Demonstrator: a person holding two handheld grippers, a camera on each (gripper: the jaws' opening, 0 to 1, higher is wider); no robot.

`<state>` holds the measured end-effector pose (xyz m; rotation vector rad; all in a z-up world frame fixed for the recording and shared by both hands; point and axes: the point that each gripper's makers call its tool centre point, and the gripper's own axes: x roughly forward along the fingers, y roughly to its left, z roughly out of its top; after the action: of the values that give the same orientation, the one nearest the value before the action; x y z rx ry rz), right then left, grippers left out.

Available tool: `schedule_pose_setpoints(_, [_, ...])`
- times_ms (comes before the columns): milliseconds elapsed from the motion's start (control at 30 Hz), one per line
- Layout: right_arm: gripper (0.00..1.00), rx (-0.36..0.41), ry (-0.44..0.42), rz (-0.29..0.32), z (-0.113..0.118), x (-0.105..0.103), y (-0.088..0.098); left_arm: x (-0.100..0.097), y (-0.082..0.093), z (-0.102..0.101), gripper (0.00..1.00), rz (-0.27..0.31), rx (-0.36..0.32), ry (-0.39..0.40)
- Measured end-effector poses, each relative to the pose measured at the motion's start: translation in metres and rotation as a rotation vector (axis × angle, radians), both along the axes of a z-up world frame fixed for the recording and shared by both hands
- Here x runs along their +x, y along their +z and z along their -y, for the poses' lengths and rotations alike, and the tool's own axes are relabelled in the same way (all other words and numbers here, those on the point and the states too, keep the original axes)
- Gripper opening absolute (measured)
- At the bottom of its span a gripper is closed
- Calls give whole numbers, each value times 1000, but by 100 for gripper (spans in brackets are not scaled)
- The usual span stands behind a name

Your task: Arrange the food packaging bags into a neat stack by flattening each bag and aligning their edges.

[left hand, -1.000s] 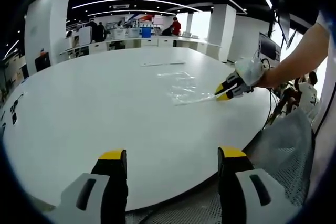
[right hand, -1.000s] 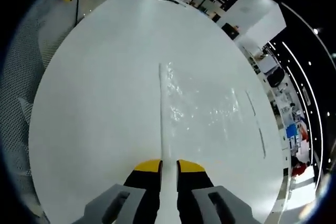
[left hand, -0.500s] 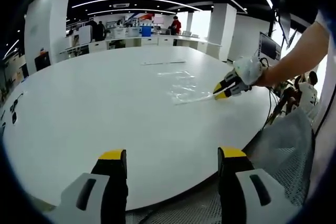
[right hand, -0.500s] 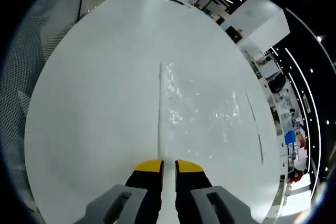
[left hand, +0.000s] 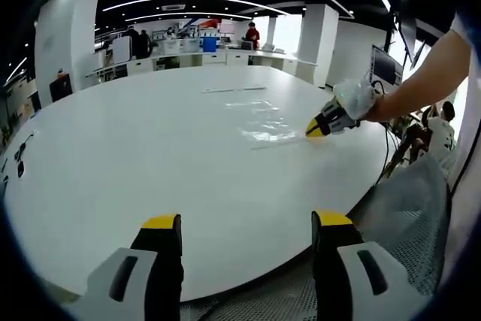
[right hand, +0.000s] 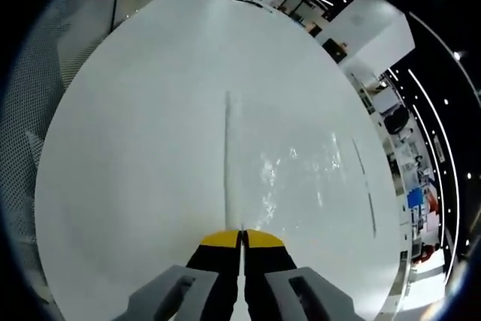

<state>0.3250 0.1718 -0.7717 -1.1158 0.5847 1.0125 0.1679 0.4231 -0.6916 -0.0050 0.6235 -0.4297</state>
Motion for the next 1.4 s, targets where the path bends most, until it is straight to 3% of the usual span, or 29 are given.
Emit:
schedule_pose_setpoints(1000, [0,61,95,149,-10,-2,79,-4,3,4,68,-16,-17,-25])
schedule_pose_setpoints(1400, [0,88,145,184,-14,-9,115,-6,17,9,66,-23,-50,-34])
